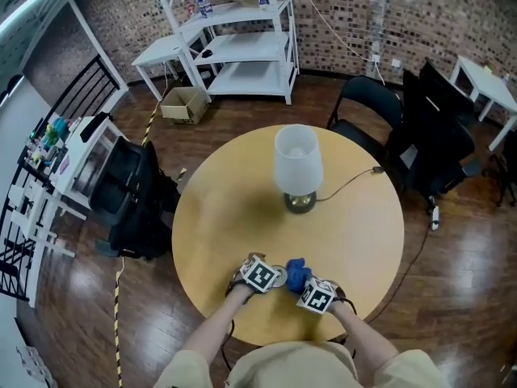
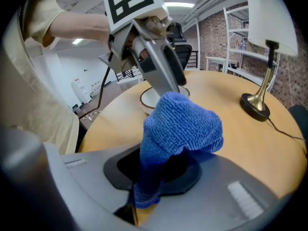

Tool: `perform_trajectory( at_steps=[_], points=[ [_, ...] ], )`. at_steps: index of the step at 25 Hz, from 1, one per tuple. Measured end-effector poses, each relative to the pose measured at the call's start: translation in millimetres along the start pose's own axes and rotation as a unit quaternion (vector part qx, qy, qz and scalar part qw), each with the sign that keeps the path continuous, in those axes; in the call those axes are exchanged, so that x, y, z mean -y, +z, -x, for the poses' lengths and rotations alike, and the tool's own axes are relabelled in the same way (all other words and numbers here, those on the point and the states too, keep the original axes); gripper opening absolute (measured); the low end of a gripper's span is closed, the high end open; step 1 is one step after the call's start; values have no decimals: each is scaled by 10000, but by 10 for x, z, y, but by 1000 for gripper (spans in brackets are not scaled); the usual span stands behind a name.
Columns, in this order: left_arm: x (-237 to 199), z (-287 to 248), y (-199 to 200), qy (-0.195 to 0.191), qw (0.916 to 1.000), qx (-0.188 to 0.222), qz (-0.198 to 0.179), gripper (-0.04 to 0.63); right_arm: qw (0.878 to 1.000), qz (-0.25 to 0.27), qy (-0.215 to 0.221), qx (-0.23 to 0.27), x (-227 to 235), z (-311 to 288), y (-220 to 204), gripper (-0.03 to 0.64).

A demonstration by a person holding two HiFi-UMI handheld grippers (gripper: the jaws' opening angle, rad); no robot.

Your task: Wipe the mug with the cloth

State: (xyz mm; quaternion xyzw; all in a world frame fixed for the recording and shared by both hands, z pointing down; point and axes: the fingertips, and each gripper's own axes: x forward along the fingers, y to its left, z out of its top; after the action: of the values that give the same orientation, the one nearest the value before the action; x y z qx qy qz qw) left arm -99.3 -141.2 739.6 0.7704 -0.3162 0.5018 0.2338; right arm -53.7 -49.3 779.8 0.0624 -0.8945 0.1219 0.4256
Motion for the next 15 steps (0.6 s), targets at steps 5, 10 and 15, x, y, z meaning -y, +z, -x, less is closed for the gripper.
perform_trajectory(
  at_steps=[5, 10, 15],
  points=[
    [307, -232, 78, -714, 9618, -601, -2573, 184, 10000, 68, 51, -36, -11, 5, -2, 75],
    [261, -325, 12, -734, 9780, -767, -1796, 41, 9999, 42, -46, -83, 9, 21, 13, 75],
    [208, -330, -165, -675, 9938, -847, -253, 40, 9997, 103, -154, -166, -60, 8, 27, 75]
  ],
)
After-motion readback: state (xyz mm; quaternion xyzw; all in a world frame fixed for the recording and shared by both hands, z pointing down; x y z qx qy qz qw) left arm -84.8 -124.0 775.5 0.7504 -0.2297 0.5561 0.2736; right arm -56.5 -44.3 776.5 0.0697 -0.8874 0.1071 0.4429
